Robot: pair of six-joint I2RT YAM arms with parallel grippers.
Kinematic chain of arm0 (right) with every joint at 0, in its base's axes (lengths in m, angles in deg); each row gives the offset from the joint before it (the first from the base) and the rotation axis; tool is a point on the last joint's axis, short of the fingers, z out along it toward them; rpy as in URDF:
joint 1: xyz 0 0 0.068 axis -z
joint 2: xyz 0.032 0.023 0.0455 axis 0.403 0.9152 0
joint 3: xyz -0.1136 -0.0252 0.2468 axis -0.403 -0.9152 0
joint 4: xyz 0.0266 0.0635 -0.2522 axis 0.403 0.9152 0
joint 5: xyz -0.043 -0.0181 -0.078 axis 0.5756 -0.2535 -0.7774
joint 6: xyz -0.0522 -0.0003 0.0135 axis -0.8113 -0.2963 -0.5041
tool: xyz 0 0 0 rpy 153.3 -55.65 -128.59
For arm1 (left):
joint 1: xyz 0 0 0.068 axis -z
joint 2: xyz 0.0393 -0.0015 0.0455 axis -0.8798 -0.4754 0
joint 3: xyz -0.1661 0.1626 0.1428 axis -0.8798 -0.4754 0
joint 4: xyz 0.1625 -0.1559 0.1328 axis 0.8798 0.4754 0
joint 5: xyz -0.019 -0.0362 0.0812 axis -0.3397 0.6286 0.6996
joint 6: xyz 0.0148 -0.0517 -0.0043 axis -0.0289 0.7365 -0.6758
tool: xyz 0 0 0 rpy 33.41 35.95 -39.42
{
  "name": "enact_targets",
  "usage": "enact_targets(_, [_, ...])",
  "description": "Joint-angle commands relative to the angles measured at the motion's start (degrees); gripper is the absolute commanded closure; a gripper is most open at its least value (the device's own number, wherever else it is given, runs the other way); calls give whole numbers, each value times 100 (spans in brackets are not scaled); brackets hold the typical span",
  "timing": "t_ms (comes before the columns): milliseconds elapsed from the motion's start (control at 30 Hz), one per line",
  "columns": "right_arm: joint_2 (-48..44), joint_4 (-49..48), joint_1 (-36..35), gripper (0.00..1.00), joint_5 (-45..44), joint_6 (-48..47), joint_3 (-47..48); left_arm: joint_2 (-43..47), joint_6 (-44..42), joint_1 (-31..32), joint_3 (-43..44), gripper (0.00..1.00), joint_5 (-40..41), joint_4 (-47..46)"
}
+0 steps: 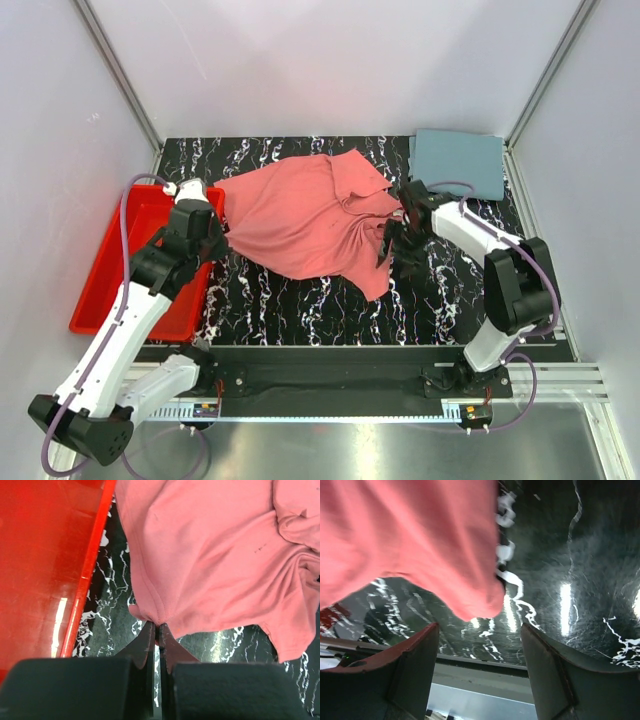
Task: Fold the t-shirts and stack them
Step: Flatten the tshirt out
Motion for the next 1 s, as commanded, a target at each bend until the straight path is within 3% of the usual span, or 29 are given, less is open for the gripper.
enact_targets(0, [-253,-928,80,27,82,252,-667,-72,-36,-14,68,100,-361,-285])
enact_targets(167, [-183,-1798,159,27,284,543,-1118,-143,8,100,129,100,-599,-321])
enact_targets(267, [46,-1887,168,34,92,570,-1118,-126,8,127,121,100,-643,-286])
enact_targets(400, [117,-2036,168,57,64,430,-1109,-82,8,144,121,100,-661,-250])
enact_targets(433, [90,-2019,168,74,73,403,-1100,-64,0,144,112,100,-661,-233])
enact_targets(533, [20,-1713,168,100,39,183,-1065,-64,0,144,51,100,-678,-215])
enact_targets(700, [-796,-527,168,100,-646,270,-1144,-38,-18,153,-55,100,-748,-154])
enact_targets(833, [-1814,764,99,100,-691,561,-1232,24,17,171,-204,100,-749,-171])
enact_targets(967, [-1993,1488,-584,100,-1174,587,-759,24,35,171,-257,100,-810,-180])
